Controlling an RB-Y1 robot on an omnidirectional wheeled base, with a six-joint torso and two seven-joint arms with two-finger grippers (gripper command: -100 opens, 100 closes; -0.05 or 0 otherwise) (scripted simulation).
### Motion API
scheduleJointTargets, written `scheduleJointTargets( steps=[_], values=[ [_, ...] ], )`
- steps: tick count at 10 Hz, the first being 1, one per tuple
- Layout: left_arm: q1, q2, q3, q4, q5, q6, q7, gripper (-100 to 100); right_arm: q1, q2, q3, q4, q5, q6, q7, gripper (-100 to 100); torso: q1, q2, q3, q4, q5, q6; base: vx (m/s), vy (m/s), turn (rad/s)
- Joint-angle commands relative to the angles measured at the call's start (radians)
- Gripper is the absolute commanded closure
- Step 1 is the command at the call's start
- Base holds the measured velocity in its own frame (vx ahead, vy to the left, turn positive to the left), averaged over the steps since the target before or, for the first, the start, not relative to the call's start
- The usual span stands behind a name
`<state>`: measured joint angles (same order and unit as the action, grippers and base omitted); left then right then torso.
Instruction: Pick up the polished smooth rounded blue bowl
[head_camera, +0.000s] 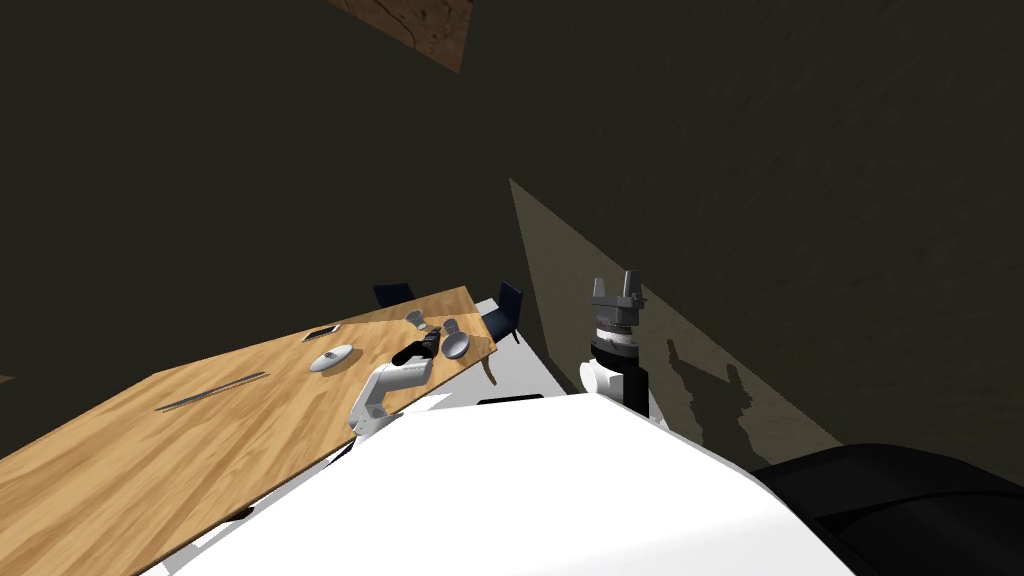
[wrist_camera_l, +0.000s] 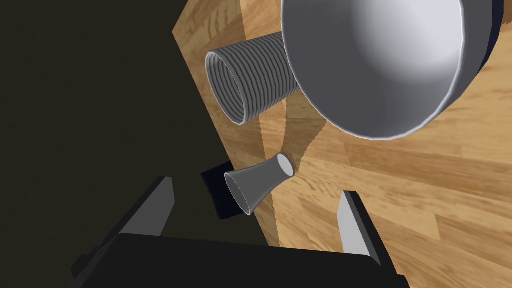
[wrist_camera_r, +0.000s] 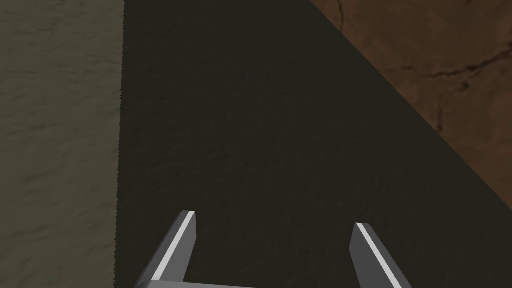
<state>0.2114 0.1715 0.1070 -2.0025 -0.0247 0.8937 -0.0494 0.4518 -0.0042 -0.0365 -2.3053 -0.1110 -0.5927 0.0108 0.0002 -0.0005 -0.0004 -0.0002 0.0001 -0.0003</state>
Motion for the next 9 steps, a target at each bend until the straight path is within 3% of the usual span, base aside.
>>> scheduleJointTargets(
  steps=[1, 9],
  values=[
    [-0.018, -0.008, 0.004, 0.013, -0.003, 0.050, -0.003, -100, 0.000, 0.000, 0.000, 0.000, 0.000, 0.000, 0.000, 0, 0.000, 0.000, 0.000, 0.000, 0.000, 0.000, 0.012, 0.009, -0.019],
    [-0.062, -0.038, 0.018, 0.052, -0.002, 0.259, -0.012, -100, 0.000, 0.000, 0.000, 0.000, 0.000, 0.000, 0.000, 0, 0.000, 0.000, 0.000, 0.000, 0.000, 0.000, 0.011, 0.006, -0.013]
  ],
)
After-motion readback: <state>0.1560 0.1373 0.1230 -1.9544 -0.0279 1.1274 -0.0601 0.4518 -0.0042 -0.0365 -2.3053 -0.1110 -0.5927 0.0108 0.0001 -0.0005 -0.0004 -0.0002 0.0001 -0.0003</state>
